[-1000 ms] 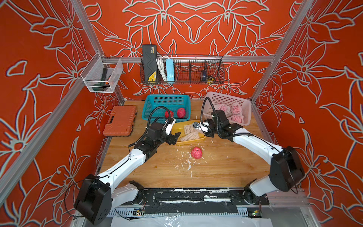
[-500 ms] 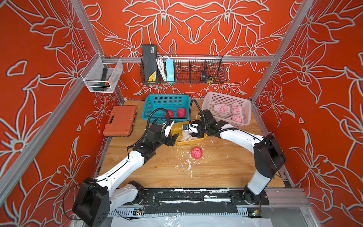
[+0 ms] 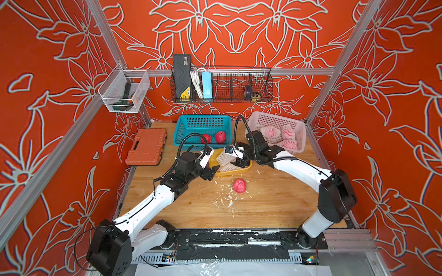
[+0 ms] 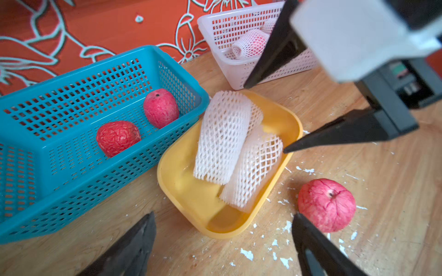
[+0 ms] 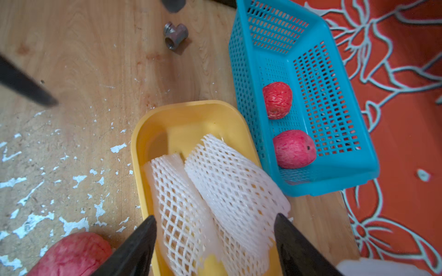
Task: Remove foam nets from apples
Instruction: Place the foam net into the storage box, then pick up the apple from the center of the board.
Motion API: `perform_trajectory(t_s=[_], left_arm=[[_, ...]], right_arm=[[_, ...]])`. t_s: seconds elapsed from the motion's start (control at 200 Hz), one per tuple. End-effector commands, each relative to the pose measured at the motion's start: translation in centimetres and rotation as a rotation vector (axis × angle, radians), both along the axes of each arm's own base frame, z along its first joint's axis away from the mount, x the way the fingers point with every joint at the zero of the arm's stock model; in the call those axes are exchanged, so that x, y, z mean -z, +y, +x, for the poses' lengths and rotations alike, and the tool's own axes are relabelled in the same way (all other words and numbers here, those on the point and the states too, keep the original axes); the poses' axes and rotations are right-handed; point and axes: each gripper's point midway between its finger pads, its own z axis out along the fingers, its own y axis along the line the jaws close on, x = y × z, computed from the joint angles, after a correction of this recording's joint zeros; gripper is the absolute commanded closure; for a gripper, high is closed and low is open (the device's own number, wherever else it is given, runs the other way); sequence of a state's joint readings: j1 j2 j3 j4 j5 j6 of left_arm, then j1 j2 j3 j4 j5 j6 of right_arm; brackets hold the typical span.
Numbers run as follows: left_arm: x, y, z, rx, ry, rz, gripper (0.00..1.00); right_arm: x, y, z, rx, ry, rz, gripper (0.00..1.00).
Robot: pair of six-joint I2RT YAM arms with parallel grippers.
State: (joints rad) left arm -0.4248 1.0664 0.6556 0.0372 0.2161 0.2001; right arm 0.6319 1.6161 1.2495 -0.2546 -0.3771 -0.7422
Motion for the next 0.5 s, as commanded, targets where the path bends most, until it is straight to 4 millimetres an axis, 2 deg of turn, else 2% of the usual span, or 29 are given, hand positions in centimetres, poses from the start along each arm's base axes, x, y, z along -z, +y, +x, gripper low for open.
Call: perform_trajectory(t_s=[0.0,0.09,0.275,0.395,0.49], left_arm=[[0.4,-1.6,-2.0,0.125,0.013,-0.022,0.10],[1.0,-3.0,-3.3,0.191,0.018,-0.010,0.10],[3.1,-7.0,-6.7,0.362,0.056,0.026,0.09],[5.1,-9.5,-8.4,0.457,0.105,0.046,0.08],[6.7,-10.6,-8.5,0.485,0.134,0.067,0.05]], right_arm=[[-3.7,-2.2,0.8,0.127,-0.021,0.082,0.21],[-5.2,-4.5,1.3,0.226,-0.039,0.112,0.19],[-7.5,-11.2,1.5,0.501,-0.059,0.169,0.12],[-7.4,-14.7,0.4,0.638,-0.051,0.207,0.04],[-6.7,-16.0,-1.0,0.670,-0.036,0.196,0.02]])
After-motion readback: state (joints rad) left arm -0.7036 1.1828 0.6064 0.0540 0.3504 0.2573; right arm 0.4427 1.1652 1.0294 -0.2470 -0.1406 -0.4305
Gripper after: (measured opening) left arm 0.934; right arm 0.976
